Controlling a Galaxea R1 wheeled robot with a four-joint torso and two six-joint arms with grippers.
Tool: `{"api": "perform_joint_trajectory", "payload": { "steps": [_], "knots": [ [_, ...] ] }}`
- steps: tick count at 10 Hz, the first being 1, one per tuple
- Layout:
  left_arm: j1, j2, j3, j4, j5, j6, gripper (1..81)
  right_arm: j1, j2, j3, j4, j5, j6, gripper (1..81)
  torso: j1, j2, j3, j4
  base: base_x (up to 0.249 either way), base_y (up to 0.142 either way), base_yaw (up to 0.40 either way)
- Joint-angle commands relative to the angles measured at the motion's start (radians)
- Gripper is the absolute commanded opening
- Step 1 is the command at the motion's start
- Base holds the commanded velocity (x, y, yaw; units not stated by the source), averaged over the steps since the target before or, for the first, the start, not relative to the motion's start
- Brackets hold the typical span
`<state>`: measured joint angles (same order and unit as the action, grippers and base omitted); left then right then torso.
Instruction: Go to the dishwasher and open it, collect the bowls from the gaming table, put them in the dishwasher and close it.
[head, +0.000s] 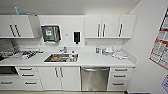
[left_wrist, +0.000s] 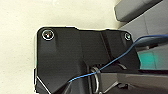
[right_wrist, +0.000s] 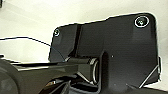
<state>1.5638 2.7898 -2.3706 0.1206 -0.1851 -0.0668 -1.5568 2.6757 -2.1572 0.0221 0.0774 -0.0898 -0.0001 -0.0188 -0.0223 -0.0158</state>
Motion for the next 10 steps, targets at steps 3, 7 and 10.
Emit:
{"api": "perform_joint_trajectory", "payload": {
  "steps": [3,7,10],
  "knots": [
    [-0.043,-0.013,0.010,0.014,0.021,0.004,81.1,0.034,-0.031,0.014,-0.008,-0.053,-0.004,81.1,0.000,0.000,0.000,0.000,0.092,0.000,0.000],
    [-0.041,-0.012,0.010,0.014,0.021,0.004,81.1,0.036,-0.028,0.011,-0.008,-0.048,-0.004,81.1,0.000,0.000,0.000,0.000,0.092,0.000,0.000],
    [-0.041,-0.012,0.010,0.014,0.021,0.004,81.1,0.037,-0.026,0.011,-0.008,-0.048,-0.004,81.1,0.000,0.000,0.000,0.000,0.091,0.000,0.000]
  ]
}}
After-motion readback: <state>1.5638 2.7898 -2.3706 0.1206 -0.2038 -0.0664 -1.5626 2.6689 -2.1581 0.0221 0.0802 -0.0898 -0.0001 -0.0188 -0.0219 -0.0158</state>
